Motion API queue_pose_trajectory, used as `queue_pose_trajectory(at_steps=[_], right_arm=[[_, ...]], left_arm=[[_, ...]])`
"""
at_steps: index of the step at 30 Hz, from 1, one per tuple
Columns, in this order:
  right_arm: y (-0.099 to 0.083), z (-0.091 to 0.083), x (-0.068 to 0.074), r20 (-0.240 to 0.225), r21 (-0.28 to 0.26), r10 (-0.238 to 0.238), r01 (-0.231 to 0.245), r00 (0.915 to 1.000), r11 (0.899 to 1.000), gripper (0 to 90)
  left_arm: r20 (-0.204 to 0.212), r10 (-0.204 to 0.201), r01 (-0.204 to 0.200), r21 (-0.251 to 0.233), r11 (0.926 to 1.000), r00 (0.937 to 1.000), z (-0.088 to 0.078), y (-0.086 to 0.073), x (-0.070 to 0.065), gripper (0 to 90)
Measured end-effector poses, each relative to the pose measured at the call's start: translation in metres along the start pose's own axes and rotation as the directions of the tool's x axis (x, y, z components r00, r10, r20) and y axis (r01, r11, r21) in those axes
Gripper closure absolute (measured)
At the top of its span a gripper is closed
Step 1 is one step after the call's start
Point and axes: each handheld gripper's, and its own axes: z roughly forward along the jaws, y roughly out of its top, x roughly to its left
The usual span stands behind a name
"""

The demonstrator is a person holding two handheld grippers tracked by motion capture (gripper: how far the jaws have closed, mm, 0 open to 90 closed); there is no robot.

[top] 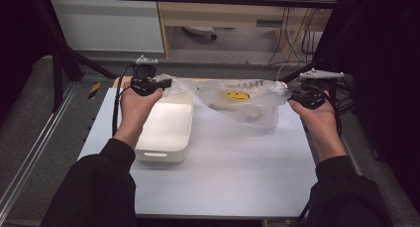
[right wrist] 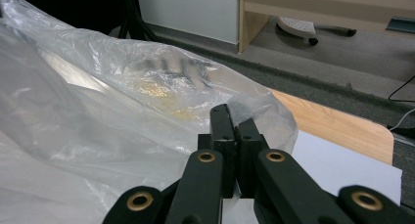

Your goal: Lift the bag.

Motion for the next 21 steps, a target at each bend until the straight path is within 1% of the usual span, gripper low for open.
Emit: queue_pose_trajectory(at_steps=[4, 7, 9, 11, 13, 15, 17, 18, 20, 21], right_arm=[[-0.004, -0.004, -0.003, -0.001, 0.001, 0.01, -0.01, 0.9999, 1.0, 90.0], [-0.01, -0.006, -0.004, -0.003, 0.003, 0.014, -0.014, 0.9999, 1.0, 90.0], [-0.014, -0.007, -0.005, -0.002, 0.005, 0.008, -0.008, 1.0, 1.0, 90.0], [-0.017, -0.009, -0.005, -0.002, 0.003, 0.015, -0.015, 0.9999, 1.0, 90.0], [-0.021, -0.011, -0.006, -0.001, 0.005, 0.017, -0.017, 0.9999, 1.0, 90.0], [-0.027, -0.014, -0.006, 0.002, 0.012, 0.007, -0.007, 1.0, 1.0, 90.0], [-0.034, -0.018, -0.007, -0.001, 0.017, 0.008, -0.007, 1.0, 1.0, 90.0], [-0.037, -0.02, -0.007, -0.003, 0.021, 0.012, -0.012, 0.9999, 1.0, 90.0], [-0.045, -0.023, -0.007, -0.006, 0.018, 0.014, -0.014, 0.9999, 1.0, 90.0], [-0.048, -0.025, -0.007, -0.01, 0.02, 0.018, -0.017, 0.9998, 1.0, 90.0]], left_arm=[[0.038, 0.007, -0.007, 0.006, 1.0, 0.9993, -0.005, -0.007, -0.003, 90.0], [0.062, 0.022, -0.023, 0.015, 0.9996, 0.9978, -0.008, -0.015, -0.007, 90.0], [0.075, 0.023, -0.025, 0.014, 0.9996, 0.9969, -0.01, -0.019, -0.01, 90.0], [0.091, 0.024, -0.025, 0.012, 0.9996, 0.9955, -0.013, -0.024, -0.013, 90.0], [0.108, 0.037, -0.039, 0.011, 0.9992, 0.9935, -0.016, -0.029, -0.017, 90.0], [0.133, 0.046, -0.048, 0.009, 0.9988, 0.99, -0.02, -0.035, -0.023, 90.0], [0.157, 0.054, -0.057, 0.01, 0.9983, 0.9861, -0.023, -0.043, -0.027, 90.0], [0.169, 0.054, -0.056, 0.01, 0.9984, 0.9841, -0.025, -0.047, -0.03, 90.0], [0.18, 0.068, -0.072, 0.017, 0.9973, 0.9814, -0.027, -0.056, -0.034, 90.0], [0.188, 0.066, -0.072, 0.022, 0.9972, 0.9799, -0.028, -0.062, -0.037, 90.0]])
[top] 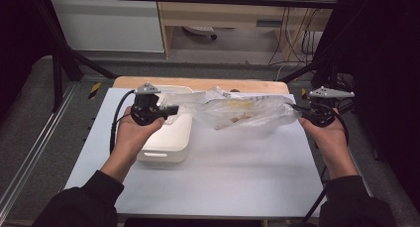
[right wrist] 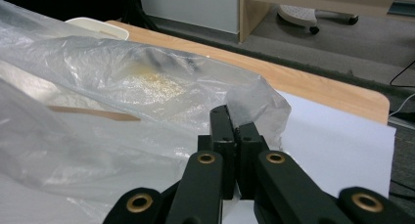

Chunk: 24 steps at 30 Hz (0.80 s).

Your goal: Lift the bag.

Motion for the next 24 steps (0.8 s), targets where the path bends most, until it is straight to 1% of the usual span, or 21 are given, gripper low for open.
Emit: queue_pose_trajectory(at_steps=[1, 4, 7, 10, 11, 12, 15, 18, 20, 22, 23, 24], right_arm=[[-0.004, -0.001, 0.001, -0.001, 0.002, 0.0, 0.0, 1.0, 1.0, 90.0], [-0.018, -0.004, 0.003, 0.002, 0.016, -0.01, 0.01, 0.9999, 1.0, 90.0], [-0.035, -0.006, 0.006, 0.002, 0.024, -0.011, 0.011, 0.9999, 1.0, 90.0], [-0.054, -0.008, 0.01, 0.001, 0.044, -0.013, 0.013, 0.9999, 0.999, 90.0], [-0.061, -0.009, 0.011, -0.001, 0.05, -0.007, 0.007, 1.0, 0.999, 90.0], [-0.067, -0.01, 0.012, -0.003, 0.053, -0.002, 0.002, 1.0, 0.999, 90.0], [-0.086, -0.013, 0.015, -0.006, 0.066, 0.002, -0.001, 1.0, 0.998, 90.0], [-0.104, -0.013, 0.02, -0.006, 0.104, 0.003, -0.002, 1.0, 0.995, 90.0], [-0.115, -0.012, 0.022, -0.004, 0.123, 0.012, -0.011, 0.9999, 0.992, 90.0], [-0.124, -0.009, 0.023, 0.005, 0.146, 0.007, -0.007, 1.0, 0.989, 90.0], [-0.129, -0.008, 0.024, 0.01, 0.159, 0.008, -0.009, 0.9999, 0.987, 90.0], [-0.134, -0.007, 0.025, 0.015, 0.17, 0.01, -0.012, 0.9998, 0.985, 90.0]], left_arm=[[0.02, -0.008, 0.008, 0.006, 1.0, 0.9998, 0.0, -0.005, -0.003, 90.0], [0.06, -0.024, 0.023, 0.012, 0.9997, 0.9979, -0.002, -0.021, -0.009, 90.0], [0.086, -0.02, 0.018, 0.023, 0.9996, 0.9961, -0.002, -0.038, -0.019, 90.0], [0.124, -0.026, 0.022, 0.034, 0.9992, 0.9919, -0.003, -0.057, -0.029, 90.0], [0.139, -0.028, 0.023, 0.038, 0.999, 0.9899, -0.003, -0.065, -0.033, 90.0], [0.146, -0.022, 0.015, 0.048, 0.9987, 0.989, -0.003, -0.072, -0.037, 90.0], [0.179, -0.021, 0.007, 0.08, 0.9968, 0.9837, 0.001, -0.096, -0.048, 90.0], [0.196, -0.021, -0.002, 0.116, 0.9933, 0.9805, 0.007, -0.118, -0.058, 90.0], [0.197, -0.014, -0.014, 0.142, 0.9897, 0.9803, 0.013, -0.132, -0.062, 90.0], [0.204, -0.026, -0.008, 0.165, 0.9863, 0.9787, 0.019, -0.145, -0.063, 90.0], [0.202, -0.029, -0.007, 0.174, 0.9847, 0.979, 0.022, -0.151, -0.062, 90.0], [0.196, -0.032, -0.002, 0.176, 0.9845, 0.9802, 0.022, -0.155, -0.061, 90.0]])
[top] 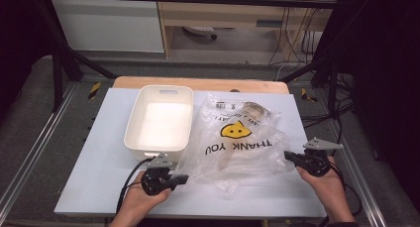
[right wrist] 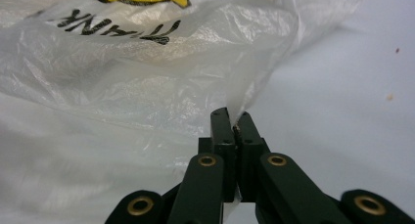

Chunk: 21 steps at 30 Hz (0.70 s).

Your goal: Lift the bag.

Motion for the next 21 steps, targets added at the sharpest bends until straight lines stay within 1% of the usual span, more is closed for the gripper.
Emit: queue_pose_trajectory(at_steps=[2, 3, 4, 6, 7, 9, 10, 11, 12, 15, 20, 21], right_arm=[[-0.007, 0.002, 0.002, 0.003, 0.011, -0.003, 0.003, 1.0, 1.0, 90.0], [-0.011, 0.003, 0.003, 0.003, 0.021, -0.003, 0.003, 1.0, 1.0, 90.0], [-0.014, 0.005, 0.005, 0.004, 0.039, -0.003, 0.002, 1.0, 0.999, 90.0], [-0.021, 0.007, 0.008, 0.013, 0.072, -0.017, 0.016, 0.9998, 0.997, 90.0], [-0.025, 0.008, 0.01, 0.013, 0.099, -0.028, 0.027, 0.9995, 0.995, 90.0], [-0.031, 0.011, 0.013, 0.023, 0.131, -0.068, 0.064, 0.9974, 0.989, 90.0], [-0.033, 0.011, 0.013, 0.023, 0.141, -0.071, 0.068, 0.9972, 0.988, 90.0], [-0.035, 0.011, 0.014, 0.022, 0.14, -0.074, 0.07, 0.997, 0.988, 90.0], [-0.035, 0.01, 0.013, 0.017, 0.144, -0.074, 0.07, 0.9972, 0.987, 90.0], [-0.038, 0.009, 0.014, 0.021, 0.143, -0.065, 0.061, 0.9977, 0.988, 90.0], [-0.041, 0.006, 0.016, 0.018, 0.145, -0.063, 0.06, 0.9979, 0.988, 90.0], [-0.042, 0.006, 0.016, 0.013, 0.142, -0.055, 0.052, 0.9984, 0.988, 90.0]], left_arm=[[0.001, -0.014, 0.014, 0.0, 0.9999, 0.9999, 0.002, -0.006, 0.002, 90.0], [-0.002, -0.01, 0.01, 0.005, 0.9999, 0.9999, 0.004, -0.009, 0.002, 90.0], [-0.008, 0.001, -0.001, 0.017, 0.9999, 1.0, 0.005, -0.011, 0.001, 90.0], [-0.023, 0.019, -0.018, 0.032, 0.9993, 0.9995, 0.01, -0.014, -0.001, 90.0], [-0.03, 0.027, -0.025, 0.041, 0.9988, 0.9992, 0.011, -0.016, -0.002, 90.0], [-0.044, 0.038, -0.036, 0.054, 0.9979, 0.9983, 0.015, -0.02, -0.004, 90.0], [-0.054, 0.051, -0.048, 0.063, 0.9969, 0.9972, 0.016, -0.02, -0.006, 90.0], [-0.067, 0.066, -0.061, 0.072, 0.9955, 0.9956, 0.018, -0.021, -0.007, 90.0], [-0.071, 0.074, -0.068, 0.076, 0.9948, 0.9948, 0.018, -0.021, -0.008, 90.0], [-0.081, 0.088, -0.081, 0.082, 0.9933, 0.9928, 0.019, -0.022, -0.009, 90.0], [-0.08, 0.084, -0.078, 0.074, 0.9942, 0.9933, 0.019, -0.024, -0.008, 90.0], [-0.084, 0.085, -0.079, 0.071, 0.9944, 0.9929, 0.018, -0.024, -0.008, 89.8]])
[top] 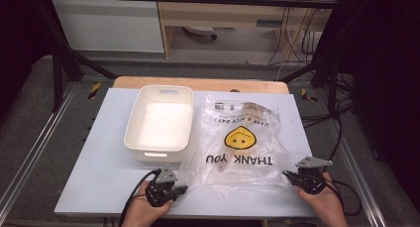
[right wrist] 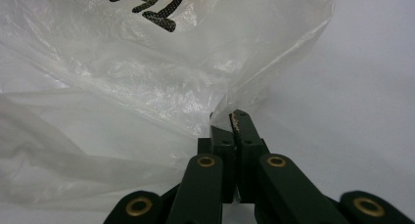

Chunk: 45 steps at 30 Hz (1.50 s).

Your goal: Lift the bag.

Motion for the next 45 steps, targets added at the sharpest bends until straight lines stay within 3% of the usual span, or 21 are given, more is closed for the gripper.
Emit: queue_pose_trajectory(at_steps=[3, 8, 13, 17, 22, 26, 29, 32, 34, 36, 38, 39, 41, 42, 45], right_arm=[[-0.001, 0.001, 0.0, -0.015, -0.014, 0.006, -0.007, 0.9999, 1.0, 83.2], [0.001, 0.001, 0.002, -0.006, -0.064, 0.037, -0.037, 0.9993, 0.997, 47.5], [0.006, -0.001, 0.005, 0.016, -0.143, 0.053, -0.05, 0.9985, 0.988, 20.9], [0.014, -0.005, 0.007, 0.031, -0.207, 0.054, -0.046, 0.9981, 0.977, 9.8], [0.024, -0.009, 0.01, 0.034, -0.273, 0.072, -0.06, 0.9968, 0.96, 3.8], [0.029, -0.012, 0.012, 0.038, -0.32, 0.077, -0.061, 0.9963, 0.945, 3.5], [0.031, -0.013, 0.012, 0.036, -0.34, 0.093, -0.075, 0.995, 0.937, 3.6], [0.032, -0.013, 0.013, 0.04, -0.353, 0.098, -0.077, 0.9944, 0.933, 3.6], [0.032, -0.012, 0.012, 0.046, -0.356, 0.101, -0.078, 0.9938, 0.931, 3.8], [0.031, -0.011, 0.01, 0.064, -0.349, 0.108, -0.079, 0.9921, 0.934, 4.2], [0.03, -0.011, 0.007, 0.082, -0.35, 0.132, -0.095, 0.9879, 0.932, 5.0], [0.029, -0.011, 0.005, 0.088, -0.352, 0.143, -0.103, 0.9858, 0.93, 5.2], [0.027, -0.01, 0.001, 0.101, -0.352, 0.158, -0.113, 0.9823, 0.929, 5.6], [0.026, -0.009, -0.001, 0.107, -0.35, 0.163, -0.116, 0.9807, 0.929, 5.8], [0.023, -0.007, -0.005, 0.108, -0.337, 0.178, -0.132, 0.9781, 0.932, 7.9]], left_arm=[[-0.035, 0.002, -0.002, -0.017, 0.9998, 0.9994, -0.004, -0.001, 0.0, 80.9], [-0.085, -0.031, 0.025, -0.075, 0.9968, 0.9959, -0.015, -0.002, 0.002, 58.9], [-0.12, -0.052, 0.035, -0.138, 0.9898, 0.9914, -0.026, -0.002, 0.001, 36.5], [-0.14, -0.074, 0.047, -0.186, 0.9815, 0.9874, -0.036, -0.003, 0.0, 17.7], [-0.158, -0.108, 0.068, -0.24, 0.9685, 0.9815, -0.052, -0.005, 0.007, 9.7], [-0.192, -0.143, 0.089, -0.267, 0.9597, 0.9709, -0.067, -0.01, 0.018, 10.6], [-0.206, -0.168, 0.097, -0.313, 0.9448, 0.9641, -0.08, -0.014, 0.026, 11.2], [-0.246, -0.176, 0.082, -0.349, 0.9334, 0.9531, -0.094, -0.019, 0.034, 10.3], [-0.25, -0.206, 0.098, -0.387, 0.9171, 0.9461, -0.102, -0.022, 0.041, 10.3], [-0.239, -0.224, 0.105, -0.426, 0.8985, 0.9448, -0.11, -0.027, 0.048, 10.4], [-0.241, -0.223, 0.095, -0.45, 0.8879, 0.9444, -0.118, -0.03, 0.055, 9.8], [-0.261, -0.228, 0.088, -0.458, 0.8844, 0.9379, -0.122, -0.032, 0.059, 9.4], [-0.328, -0.236, 0.065, -0.457, 0.8872, 0.9146, -0.129, -0.036, 0.067, 9.8], [-0.343, -0.248, 0.067, -0.462, 0.8844, 0.906, -0.132, -0.039, 0.073, 9.8], [-0.343, -0.317, 0.115, -0.498, 0.8596, 0.8843, -0.142, -0.048, 0.09, 9.9]])
